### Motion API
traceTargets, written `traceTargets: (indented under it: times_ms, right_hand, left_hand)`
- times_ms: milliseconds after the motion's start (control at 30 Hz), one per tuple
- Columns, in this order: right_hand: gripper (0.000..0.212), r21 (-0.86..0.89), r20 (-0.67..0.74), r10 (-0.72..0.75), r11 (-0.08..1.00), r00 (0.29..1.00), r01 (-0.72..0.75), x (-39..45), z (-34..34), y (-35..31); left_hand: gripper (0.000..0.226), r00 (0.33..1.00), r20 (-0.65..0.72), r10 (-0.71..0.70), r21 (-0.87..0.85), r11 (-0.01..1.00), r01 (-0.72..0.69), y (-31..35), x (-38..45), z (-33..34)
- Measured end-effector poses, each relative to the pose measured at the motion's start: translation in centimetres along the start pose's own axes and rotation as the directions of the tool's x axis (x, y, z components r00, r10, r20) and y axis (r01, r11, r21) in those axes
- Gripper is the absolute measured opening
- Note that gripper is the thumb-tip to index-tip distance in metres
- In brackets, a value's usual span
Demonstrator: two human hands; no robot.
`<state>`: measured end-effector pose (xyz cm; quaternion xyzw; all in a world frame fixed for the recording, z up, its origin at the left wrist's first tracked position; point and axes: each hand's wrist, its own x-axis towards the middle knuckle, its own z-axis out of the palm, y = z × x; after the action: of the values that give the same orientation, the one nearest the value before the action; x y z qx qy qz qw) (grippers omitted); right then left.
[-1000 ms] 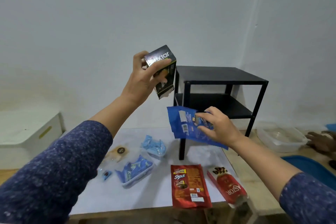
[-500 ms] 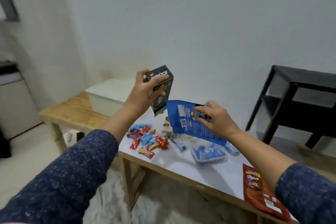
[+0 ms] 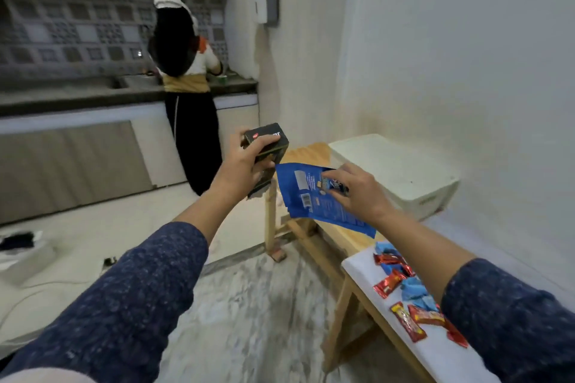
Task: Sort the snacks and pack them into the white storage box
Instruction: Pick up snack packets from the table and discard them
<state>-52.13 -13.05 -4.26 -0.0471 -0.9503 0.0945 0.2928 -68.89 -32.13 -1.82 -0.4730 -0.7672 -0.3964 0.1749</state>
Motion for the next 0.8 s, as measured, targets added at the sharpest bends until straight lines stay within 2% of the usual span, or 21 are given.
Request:
traceTargets:
  times_ms: [167, 333, 467, 567, 700, 800]
  right_hand:
    - [0.033, 0.127, 0.066, -0.145, 0.983, 0.987, 0.135, 10.3, 7.9, -1.3]
    - [0.032, 0.230, 0.174, -0.262, 0.948, 0.949, 0.220, 16.4, 15.3, -6.7]
    - [0.031, 0.345, 0.216, -0.388, 0.889, 0.896, 0.302, 19.9, 20.8, -13.2]
    - [0.031, 0.415, 0.250, -0.471, 0.841, 0.846, 0.346, 21.4, 24.9, -19.1]
    - [0.031, 0.478, 0.290, -0.576, 0.779, 0.764, 0.406, 22.9, 30.3, -27.8]
    - [0.031, 0.515, 0.306, -0.619, 0.747, 0.724, 0.421, 23.9, 34.2, -34.6]
  left_hand:
    - [0.046, 0.980, -0.080, -0.181, 0.174, 0.966, 0.193, -7.4, 0.0, -4.2]
    - [0.045, 0.906, -0.175, -0.386, 0.275, 0.864, 0.421, -13.2, -4.5, -9.6]
    - [0.051, 0.770, -0.334, -0.544, 0.269, 0.727, 0.631, -17.4, -9.3, -14.7]
    - [0.057, 0.681, -0.385, -0.623, 0.262, 0.634, 0.728, -19.8, -13.3, -18.2]
    - [0.063, 0.547, -0.463, -0.697, 0.207, 0.515, 0.832, -24.3, -18.3, -23.4]
    - [0.066, 0.477, -0.509, -0.716, 0.173, 0.458, 0.872, -28.1, -21.3, -27.4]
